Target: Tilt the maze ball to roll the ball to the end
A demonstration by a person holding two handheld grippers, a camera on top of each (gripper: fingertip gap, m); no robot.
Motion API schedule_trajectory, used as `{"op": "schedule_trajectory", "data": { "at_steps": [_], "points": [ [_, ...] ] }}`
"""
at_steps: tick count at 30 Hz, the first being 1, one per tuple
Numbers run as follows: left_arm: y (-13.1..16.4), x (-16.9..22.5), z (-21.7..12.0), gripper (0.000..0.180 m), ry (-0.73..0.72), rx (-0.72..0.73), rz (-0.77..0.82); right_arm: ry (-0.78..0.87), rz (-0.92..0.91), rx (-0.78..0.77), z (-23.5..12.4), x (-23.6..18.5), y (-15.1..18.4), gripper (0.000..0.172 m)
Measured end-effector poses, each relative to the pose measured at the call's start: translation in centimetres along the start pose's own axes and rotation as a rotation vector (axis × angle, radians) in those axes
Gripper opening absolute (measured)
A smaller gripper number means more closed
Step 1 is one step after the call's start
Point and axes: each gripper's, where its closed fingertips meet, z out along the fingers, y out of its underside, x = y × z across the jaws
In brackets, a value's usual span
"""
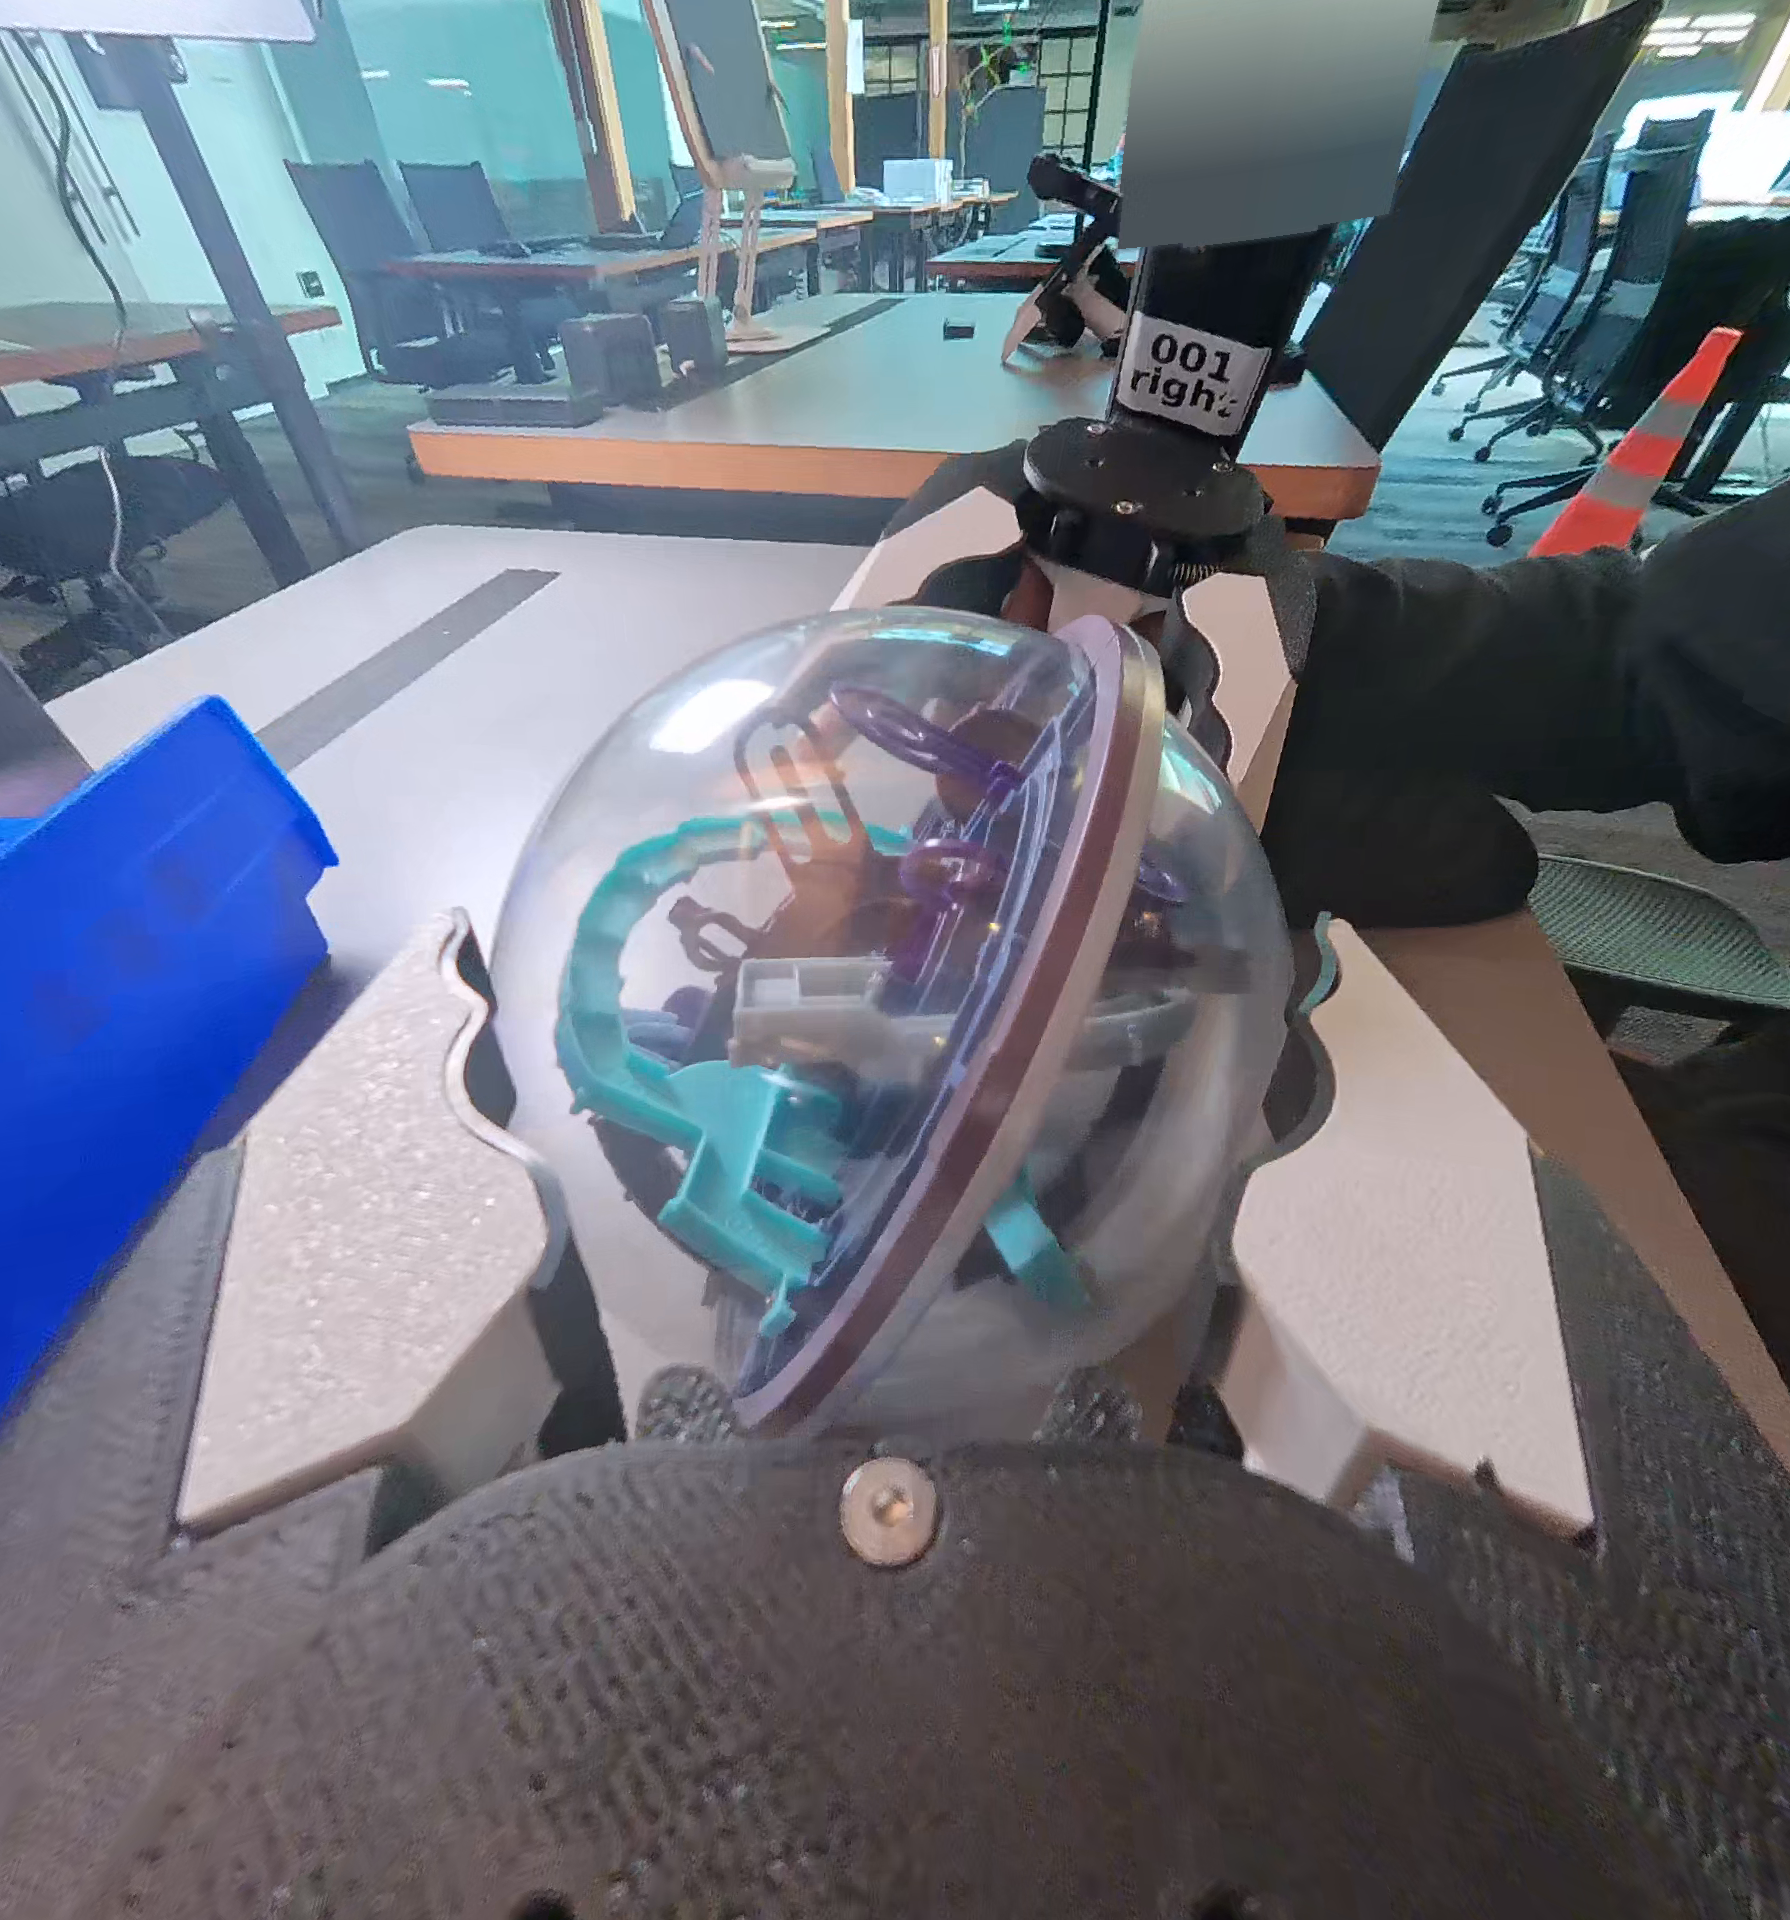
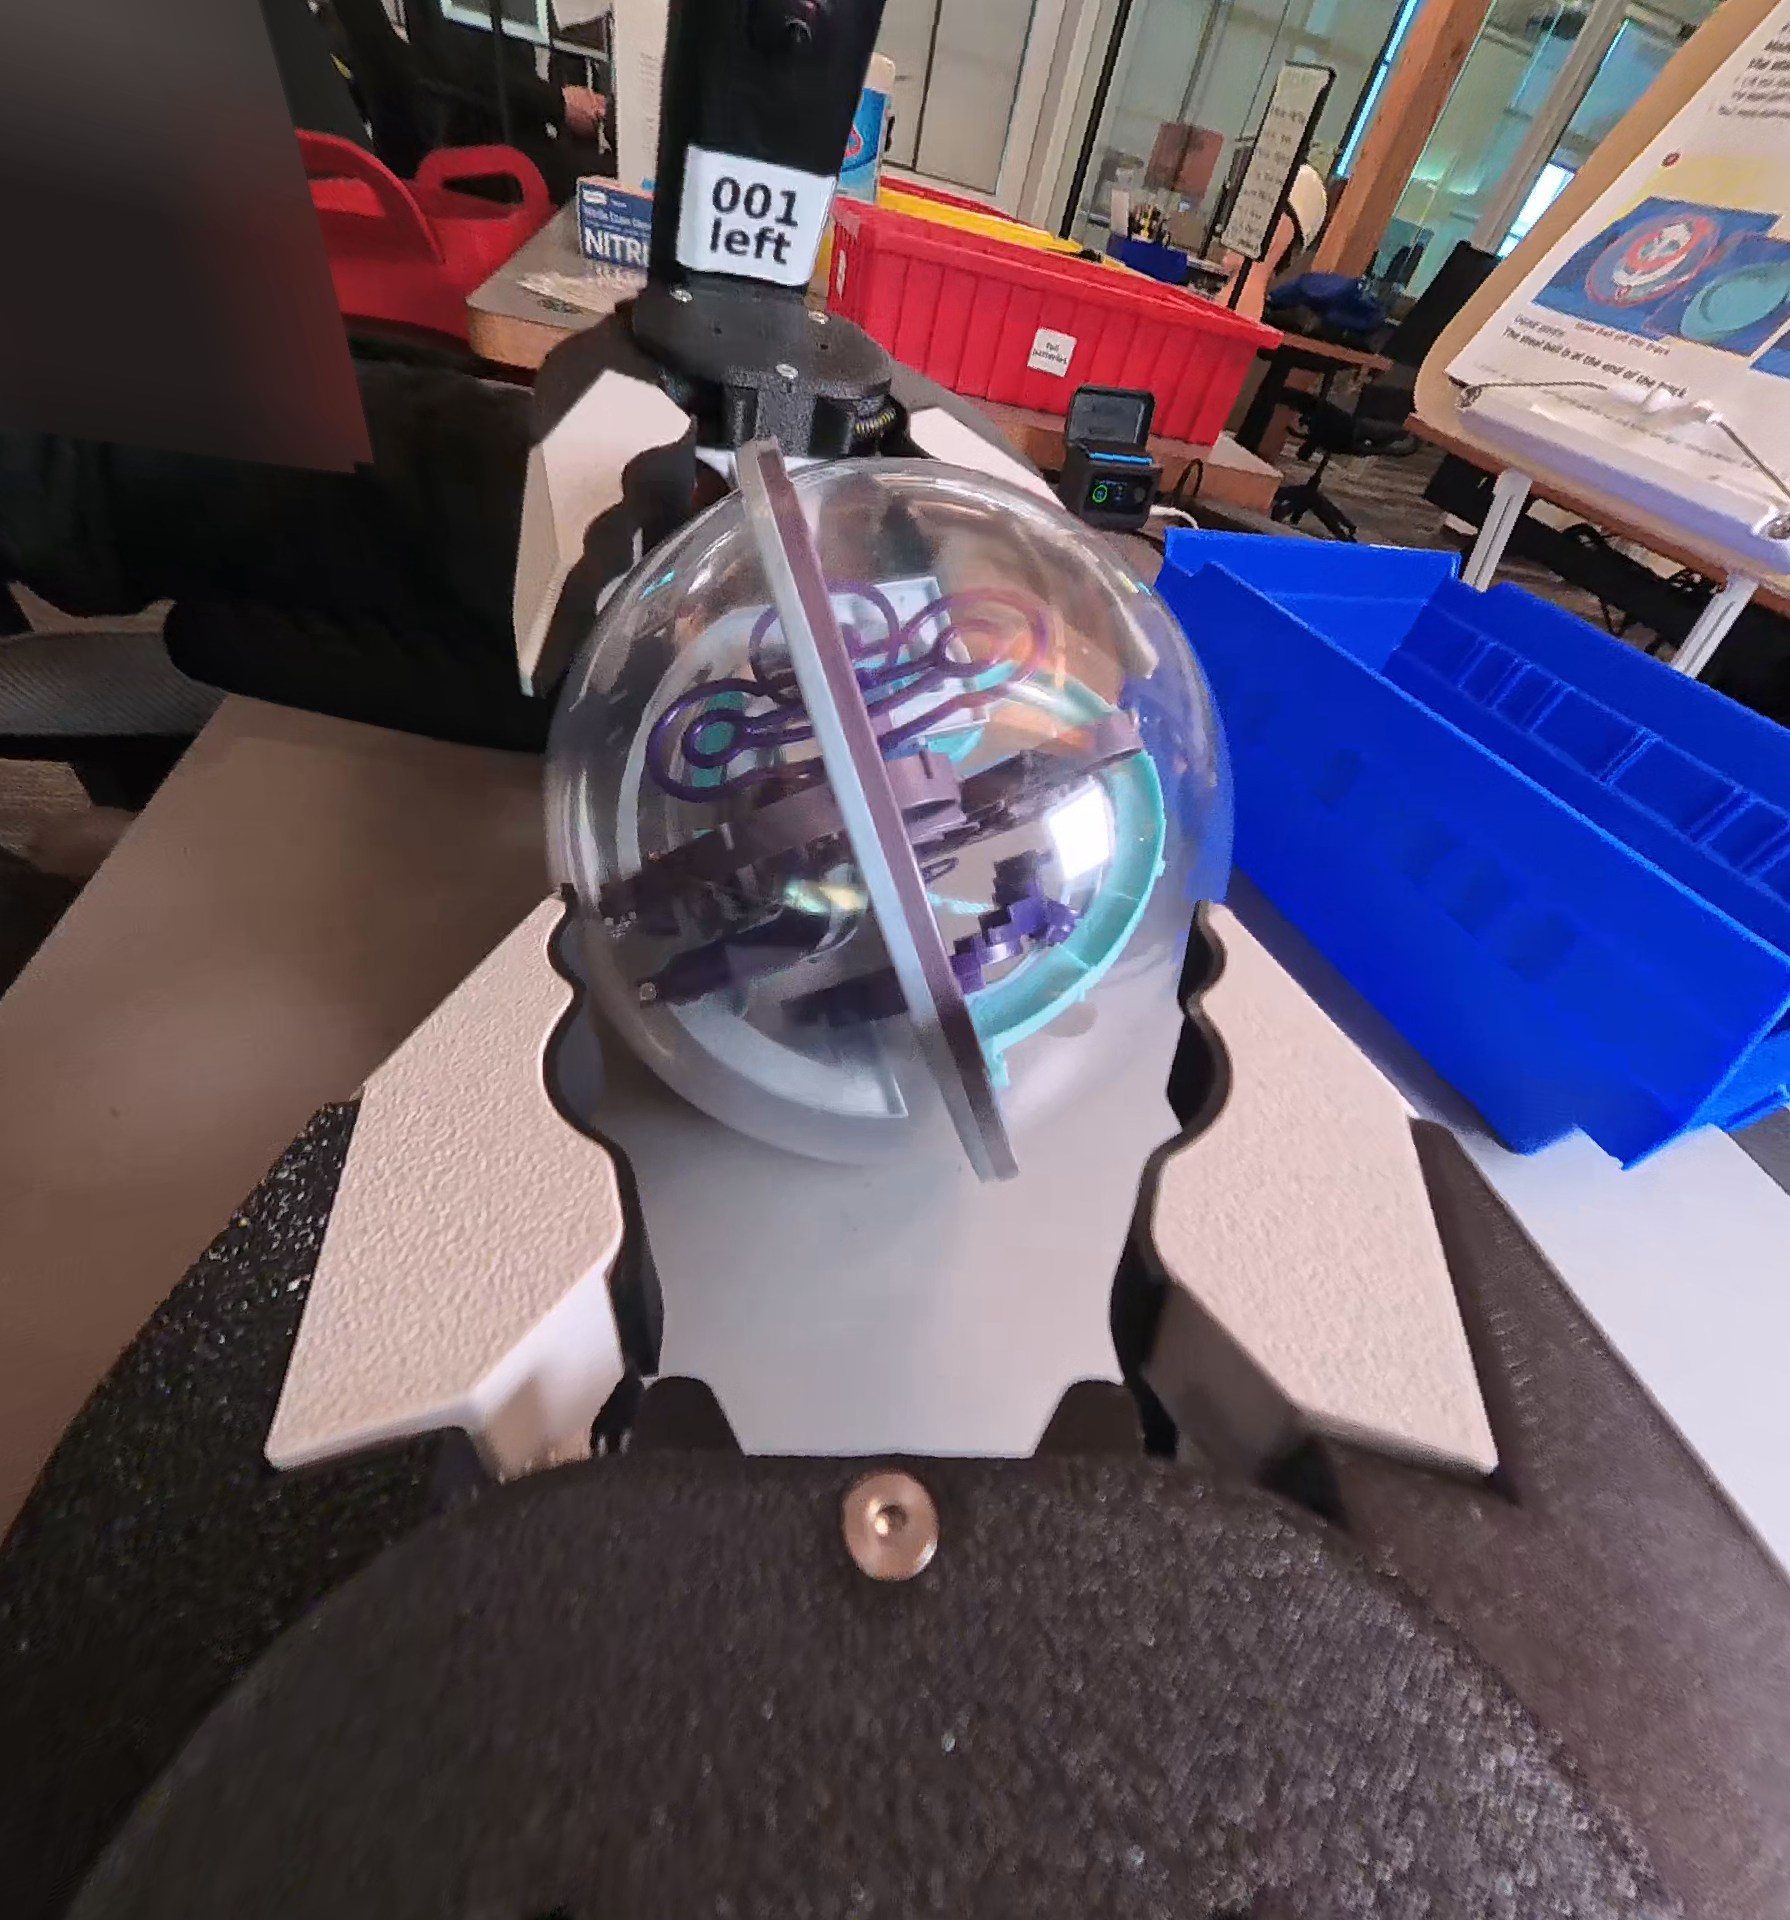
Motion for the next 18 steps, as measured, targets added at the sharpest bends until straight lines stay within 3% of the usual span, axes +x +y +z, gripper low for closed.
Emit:
{"op": "schedule_trajectory", "data": {
  "at_steps": [8,18],
  "points": [
    [0.2,-0.5,-0.4,0.146,0.007,0.011,-0.042,0.027,-0.011,-0.002,-0.4,0.8,0.2,0.116],
    [0.3,-0.6,-0.7,0.145,0.012,0.019,-0.046,0.022,-0.037,-0.104,0.3,0.7,2.7,0.122]
  ]
}}
